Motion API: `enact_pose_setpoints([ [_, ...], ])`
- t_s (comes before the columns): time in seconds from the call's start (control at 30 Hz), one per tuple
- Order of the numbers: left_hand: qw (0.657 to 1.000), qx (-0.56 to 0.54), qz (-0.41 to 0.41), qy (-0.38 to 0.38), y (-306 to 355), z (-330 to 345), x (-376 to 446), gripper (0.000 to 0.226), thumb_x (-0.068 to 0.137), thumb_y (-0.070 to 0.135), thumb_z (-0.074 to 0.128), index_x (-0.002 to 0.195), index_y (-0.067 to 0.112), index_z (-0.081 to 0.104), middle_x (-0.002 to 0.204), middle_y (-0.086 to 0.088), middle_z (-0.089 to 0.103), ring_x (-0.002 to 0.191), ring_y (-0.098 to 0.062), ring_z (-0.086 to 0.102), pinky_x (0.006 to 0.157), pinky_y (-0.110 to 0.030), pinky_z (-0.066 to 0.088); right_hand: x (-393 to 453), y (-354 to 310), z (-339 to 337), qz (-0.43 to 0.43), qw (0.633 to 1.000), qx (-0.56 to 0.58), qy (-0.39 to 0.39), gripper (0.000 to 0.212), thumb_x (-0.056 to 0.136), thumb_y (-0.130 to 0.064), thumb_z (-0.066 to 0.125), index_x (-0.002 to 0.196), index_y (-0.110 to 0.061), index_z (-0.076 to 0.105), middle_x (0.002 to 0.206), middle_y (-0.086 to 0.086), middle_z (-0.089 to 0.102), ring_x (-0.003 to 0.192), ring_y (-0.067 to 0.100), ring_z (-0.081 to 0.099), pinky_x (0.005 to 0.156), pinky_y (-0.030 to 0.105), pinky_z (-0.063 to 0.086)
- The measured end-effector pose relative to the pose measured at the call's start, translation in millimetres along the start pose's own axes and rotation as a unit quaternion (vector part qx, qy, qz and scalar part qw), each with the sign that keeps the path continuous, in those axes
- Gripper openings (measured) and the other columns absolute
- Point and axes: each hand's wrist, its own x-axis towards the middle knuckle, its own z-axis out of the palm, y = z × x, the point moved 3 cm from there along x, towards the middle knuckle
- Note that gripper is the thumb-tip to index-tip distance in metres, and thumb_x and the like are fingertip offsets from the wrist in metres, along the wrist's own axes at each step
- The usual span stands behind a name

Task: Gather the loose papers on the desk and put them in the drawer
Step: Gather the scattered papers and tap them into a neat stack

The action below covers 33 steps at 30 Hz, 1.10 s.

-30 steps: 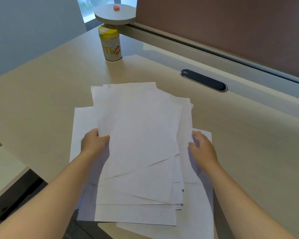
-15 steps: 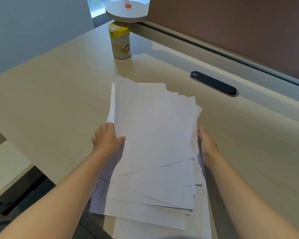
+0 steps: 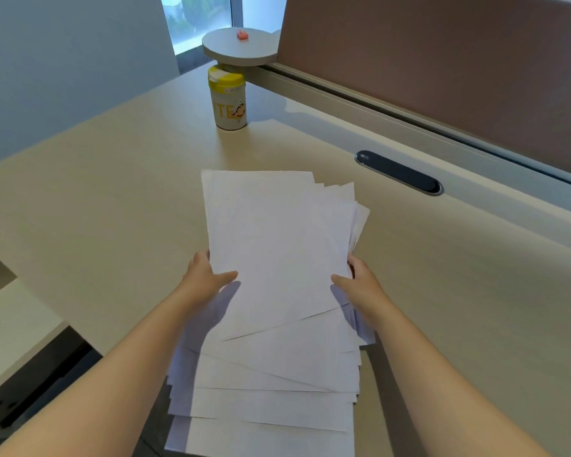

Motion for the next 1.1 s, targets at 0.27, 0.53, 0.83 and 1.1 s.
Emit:
enact_pose_setpoints([
  [0.27, 0.985, -0.127, -0.083, -0.083, 17.2, -26.8, 33.9, 0.026, 0.071, 0.015, 0.072, 0.060, 0.003, 0.052, 0.051, -0.007, 0.054, 0.068, -0.019, 0.053, 0.083, -0.025, 0.043, 14.0, -10.3, -1.0, 0.154, 0.957, 0.216, 0.116, 0.021, 0.080, 0.006, 0.055, 0.100, 0.014, 0.054, 0.103, 0.024, 0.061, 0.084, 0.028, 0.061, 0.072, 0.030, 0.046],
  [0.53, 0.988, -0.105, -0.017, -0.112, 44.4, -36.2, 62.9, 0.013, 0.082, -0.009, 0.052, 0.080, 0.003, 0.051, 0.070, -0.008, 0.051, 0.059, -0.016, 0.046, 0.040, -0.011, 0.042, 31.6, -41.7, 30.8, 0.162, 0.973, 0.138, 0.095, 0.039, 0.078, 0.002, 0.061, 0.116, 0.009, 0.053, 0.106, 0.015, 0.061, 0.092, 0.028, 0.059, 0.083, 0.035, 0.046],
  [0.83, 0.986, -0.107, -0.083, -0.101, 32.3, -64.5, 99.0, 0.005, 0.081, -0.002, 0.058, 0.086, -0.001, 0.059, 0.066, -0.008, 0.056, 0.062, -0.025, 0.054, 0.057, -0.023, 0.044, 42.8, -63.8, 42.2, 0.156, 0.975, 0.152, 0.047, 0.027, 0.083, 0.005, 0.055, 0.110, 0.004, 0.054, 0.102, 0.016, 0.061, 0.082, 0.029, 0.060, 0.067, 0.032, 0.049],
  [1.1, 0.990, -0.132, 0.006, -0.049, 57.9, -69.4, 84.8, 0.037, 0.083, -0.002, 0.056, 0.119, -0.008, 0.054, 0.117, -0.023, 0.061, 0.093, -0.023, 0.055, 0.075, -0.029, 0.040, 37.0, -101.4, 44.9, 0.079, 0.970, 0.180, 0.144, 0.027, 0.082, 0.007, 0.055, 0.108, 0.000, 0.056, 0.090, 0.009, 0.061, 0.079, 0.027, 0.058, 0.072, 0.032, 0.048],
])
